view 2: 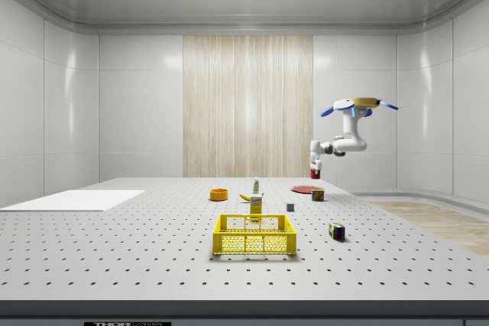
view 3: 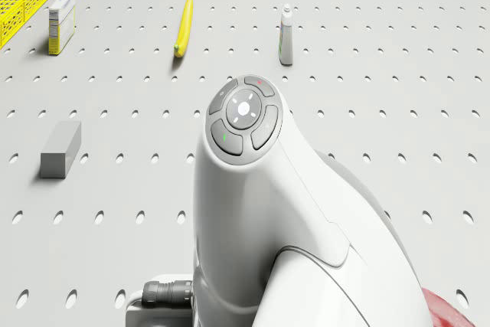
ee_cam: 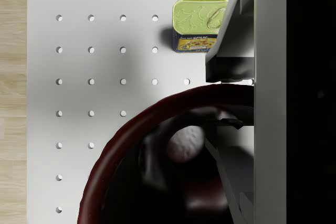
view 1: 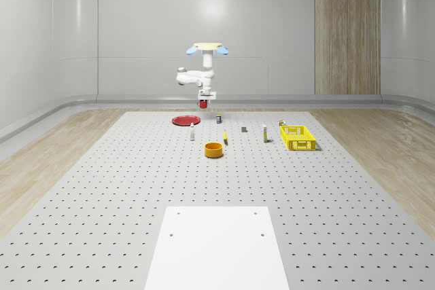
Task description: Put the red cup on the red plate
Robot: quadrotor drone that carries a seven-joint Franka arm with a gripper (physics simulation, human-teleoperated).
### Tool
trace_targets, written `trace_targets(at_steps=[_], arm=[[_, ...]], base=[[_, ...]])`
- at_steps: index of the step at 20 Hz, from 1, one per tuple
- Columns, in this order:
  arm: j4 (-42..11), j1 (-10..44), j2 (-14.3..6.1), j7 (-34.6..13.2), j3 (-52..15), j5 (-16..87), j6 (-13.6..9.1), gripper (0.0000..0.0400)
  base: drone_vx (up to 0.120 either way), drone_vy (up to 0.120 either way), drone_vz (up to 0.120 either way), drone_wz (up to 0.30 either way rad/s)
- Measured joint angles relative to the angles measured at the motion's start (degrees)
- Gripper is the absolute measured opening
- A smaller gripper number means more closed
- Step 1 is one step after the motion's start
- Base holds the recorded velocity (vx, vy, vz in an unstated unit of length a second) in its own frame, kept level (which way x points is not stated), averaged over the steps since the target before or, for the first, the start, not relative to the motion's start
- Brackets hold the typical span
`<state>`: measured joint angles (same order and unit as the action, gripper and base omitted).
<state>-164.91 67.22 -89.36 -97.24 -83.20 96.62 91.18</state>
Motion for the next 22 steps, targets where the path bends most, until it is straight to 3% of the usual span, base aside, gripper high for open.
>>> trace_targets(at_steps=[8, 13, 22], arm=[[0.0, 0.1, -0.4, 0.0, -0.1, -0.2, 0.4, 0.0100], [0.0, 0.1, -0.7, -0.1, -0.1, -0.3, 0.6, 0.0100], [0.0, 0.1, -1.0, -0.1, -0.1, -0.4, 0.9, 0.0100]], base=[[0.000, -0.120, 0.000, 0.000], [0.096, -0.120, 0.000, 0.000], [0.000, -0.120, 0.000, 0.000]])
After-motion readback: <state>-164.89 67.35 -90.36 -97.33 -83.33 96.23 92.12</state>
